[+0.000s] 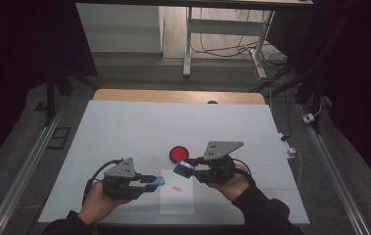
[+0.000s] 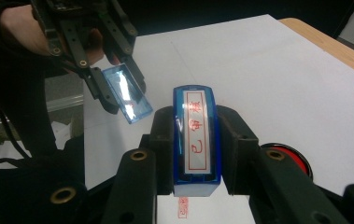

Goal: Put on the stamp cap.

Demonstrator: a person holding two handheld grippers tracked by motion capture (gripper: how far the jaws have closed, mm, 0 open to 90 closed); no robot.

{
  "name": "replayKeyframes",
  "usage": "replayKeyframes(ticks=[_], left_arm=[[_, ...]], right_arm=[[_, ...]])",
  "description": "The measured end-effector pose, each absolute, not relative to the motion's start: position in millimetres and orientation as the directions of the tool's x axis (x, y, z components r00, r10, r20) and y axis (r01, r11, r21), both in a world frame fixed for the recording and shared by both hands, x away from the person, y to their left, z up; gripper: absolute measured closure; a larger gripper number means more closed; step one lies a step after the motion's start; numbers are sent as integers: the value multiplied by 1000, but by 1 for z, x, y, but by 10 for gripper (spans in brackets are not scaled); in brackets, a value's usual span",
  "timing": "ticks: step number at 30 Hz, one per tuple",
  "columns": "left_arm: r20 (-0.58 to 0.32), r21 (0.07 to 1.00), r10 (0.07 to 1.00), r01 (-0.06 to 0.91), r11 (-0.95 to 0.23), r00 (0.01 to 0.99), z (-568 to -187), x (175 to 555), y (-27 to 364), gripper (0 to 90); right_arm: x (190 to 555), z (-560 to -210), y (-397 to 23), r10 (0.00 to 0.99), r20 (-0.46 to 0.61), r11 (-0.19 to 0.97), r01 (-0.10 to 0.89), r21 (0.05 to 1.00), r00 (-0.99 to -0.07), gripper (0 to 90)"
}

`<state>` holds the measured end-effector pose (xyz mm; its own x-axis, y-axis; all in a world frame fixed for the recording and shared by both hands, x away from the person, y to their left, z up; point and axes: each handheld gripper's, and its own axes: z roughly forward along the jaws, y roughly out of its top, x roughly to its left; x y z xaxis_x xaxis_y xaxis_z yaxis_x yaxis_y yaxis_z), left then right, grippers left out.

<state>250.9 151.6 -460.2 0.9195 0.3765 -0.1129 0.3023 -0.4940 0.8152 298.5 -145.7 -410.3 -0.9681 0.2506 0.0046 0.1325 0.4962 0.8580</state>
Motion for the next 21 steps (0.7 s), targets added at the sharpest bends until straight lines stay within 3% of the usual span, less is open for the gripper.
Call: replayKeyframes(ticks=[21], left_arm=[[-152, 825, 250, 262, -501, 956, -464, 275, 126, 686]], right_arm=[[295, -408, -141, 165, 13, 478, 92, 874, -986, 694]])
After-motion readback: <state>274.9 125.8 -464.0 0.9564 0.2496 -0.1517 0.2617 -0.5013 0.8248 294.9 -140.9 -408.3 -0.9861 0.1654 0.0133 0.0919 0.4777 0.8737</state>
